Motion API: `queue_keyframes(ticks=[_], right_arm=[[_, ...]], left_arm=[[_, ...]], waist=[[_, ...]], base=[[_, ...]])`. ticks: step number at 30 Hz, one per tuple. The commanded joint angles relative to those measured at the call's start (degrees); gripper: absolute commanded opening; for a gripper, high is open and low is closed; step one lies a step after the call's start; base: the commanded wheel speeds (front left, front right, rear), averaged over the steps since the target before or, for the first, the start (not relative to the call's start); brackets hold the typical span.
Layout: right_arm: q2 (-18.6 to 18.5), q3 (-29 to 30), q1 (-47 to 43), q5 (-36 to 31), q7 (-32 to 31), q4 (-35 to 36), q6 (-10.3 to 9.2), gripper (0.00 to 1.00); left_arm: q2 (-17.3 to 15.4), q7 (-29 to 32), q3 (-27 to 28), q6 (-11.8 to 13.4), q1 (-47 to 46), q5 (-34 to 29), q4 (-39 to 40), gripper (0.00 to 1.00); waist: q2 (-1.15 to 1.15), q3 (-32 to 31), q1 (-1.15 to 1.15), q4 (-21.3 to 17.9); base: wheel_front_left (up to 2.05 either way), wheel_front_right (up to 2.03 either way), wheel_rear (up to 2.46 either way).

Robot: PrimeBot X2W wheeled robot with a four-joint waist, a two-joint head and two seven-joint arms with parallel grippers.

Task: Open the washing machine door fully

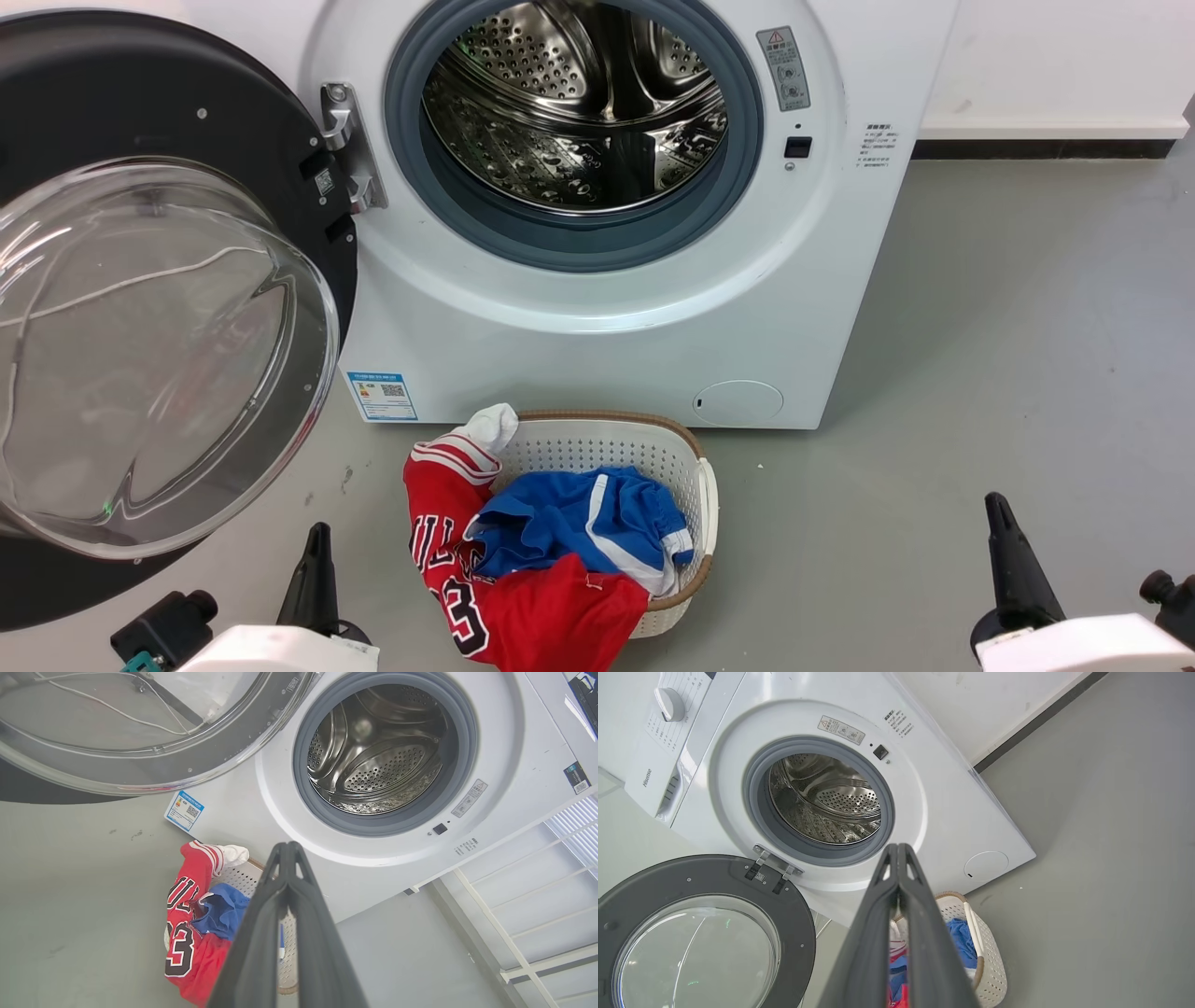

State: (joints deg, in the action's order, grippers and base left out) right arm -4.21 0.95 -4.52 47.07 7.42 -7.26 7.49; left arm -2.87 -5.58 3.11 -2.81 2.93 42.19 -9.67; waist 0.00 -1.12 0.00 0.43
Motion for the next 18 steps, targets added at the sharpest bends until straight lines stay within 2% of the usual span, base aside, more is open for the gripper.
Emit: queue_keyframes(ticks=[1,4,18], right_arm=[[-0.5,0.1,2.1,1.8,-0.3,0.4,0.01,0.00],[-0.6,0.4,3.2,7.8,-1.8,-0.5,0.01,0.00],[-0.7,1.0,5.2,17.8,-4.2,-2.0,0.01,0.00]], left_arm=[[0.0,0.5,0.3,-0.3,-1.5,1.9,0.4,0.00],[0.0,2.0,0.7,-0.9,-2.6,8.1,-0.2,0.00],[0.0,4.5,1.5,-1.9,-4.3,18.6,-1.2,0.00]], waist=[[0.00,0.0,0.00,0.0],[0.00,0.1,0.00,0.0],[0.00,0.4,0.00,-0.1]], base=[[0.00,0.00,0.00],[0.00,0.00,0.00],[0.00,0.00,0.00]])
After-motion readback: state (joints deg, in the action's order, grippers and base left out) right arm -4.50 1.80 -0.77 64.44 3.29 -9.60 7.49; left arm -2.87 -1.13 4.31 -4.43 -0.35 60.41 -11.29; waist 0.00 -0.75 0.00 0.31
